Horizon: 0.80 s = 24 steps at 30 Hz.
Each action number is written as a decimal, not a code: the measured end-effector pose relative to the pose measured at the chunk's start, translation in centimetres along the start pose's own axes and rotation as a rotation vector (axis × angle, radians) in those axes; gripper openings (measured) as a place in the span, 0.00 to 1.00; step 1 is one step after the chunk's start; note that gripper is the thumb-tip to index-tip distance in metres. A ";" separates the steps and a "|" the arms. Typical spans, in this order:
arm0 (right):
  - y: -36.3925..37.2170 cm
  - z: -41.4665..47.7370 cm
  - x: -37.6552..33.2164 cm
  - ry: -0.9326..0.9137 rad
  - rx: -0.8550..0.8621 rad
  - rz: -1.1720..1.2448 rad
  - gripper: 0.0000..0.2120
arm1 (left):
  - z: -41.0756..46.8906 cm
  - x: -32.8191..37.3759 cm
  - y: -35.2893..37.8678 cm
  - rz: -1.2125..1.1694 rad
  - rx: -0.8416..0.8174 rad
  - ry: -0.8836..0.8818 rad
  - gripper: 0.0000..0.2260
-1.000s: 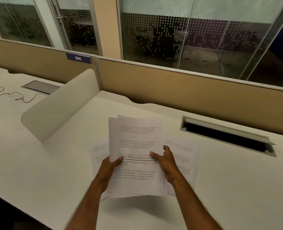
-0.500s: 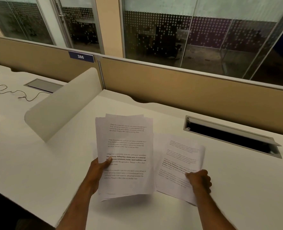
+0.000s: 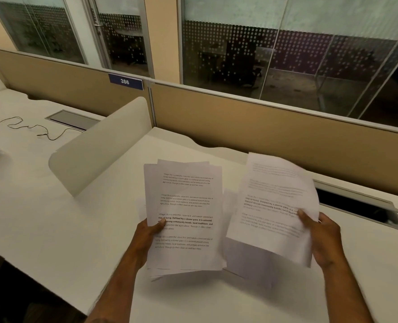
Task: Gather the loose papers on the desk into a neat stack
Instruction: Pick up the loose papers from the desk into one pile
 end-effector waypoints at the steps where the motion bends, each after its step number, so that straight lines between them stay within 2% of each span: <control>1: 0.4 -0.2 -0.3 0.003 -0.066 0.033 0.10 | 0.0 0.0 0.1 0.000 -0.002 0.002 0.15; 6: 6.8 -2.5 0.0 0.017 -0.316 0.088 0.15 | -0.3 -0.4 1.3 0.004 -0.029 -0.018 0.17; 12: 14.1 -6.3 1.3 0.061 -0.509 0.095 0.17 | -1.1 -0.5 2.6 -0.008 -0.060 -0.033 0.21; 14: 15.3 -7.0 1.5 0.073 -0.525 0.113 0.16 | -1.2 -0.6 2.7 -0.037 -0.065 -0.032 0.20; 17: 16.6 -7.9 1.6 0.078 -0.511 0.130 0.15 | -1.5 -1.0 3.2 -0.097 -0.085 -0.046 0.25; 20: 17.5 -8.5 1.4 0.077 -0.483 0.096 0.14 | -2.2 -1.3 3.7 0.008 -0.048 -0.012 0.25; 24: 16.5 -7.4 1.0 0.064 -0.421 -0.024 0.19 | -2.5 -1.9 2.8 0.047 0.013 0.021 0.24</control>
Point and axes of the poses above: each hand's wrist, its own z-axis towards the middle knuckle, its own y-axis out of the palm, x = y × z, the point moved 8 cm from there along z, towards the middle knuckle, and after that the axes turned 9 degrees about -z, right-handed, at the moved point
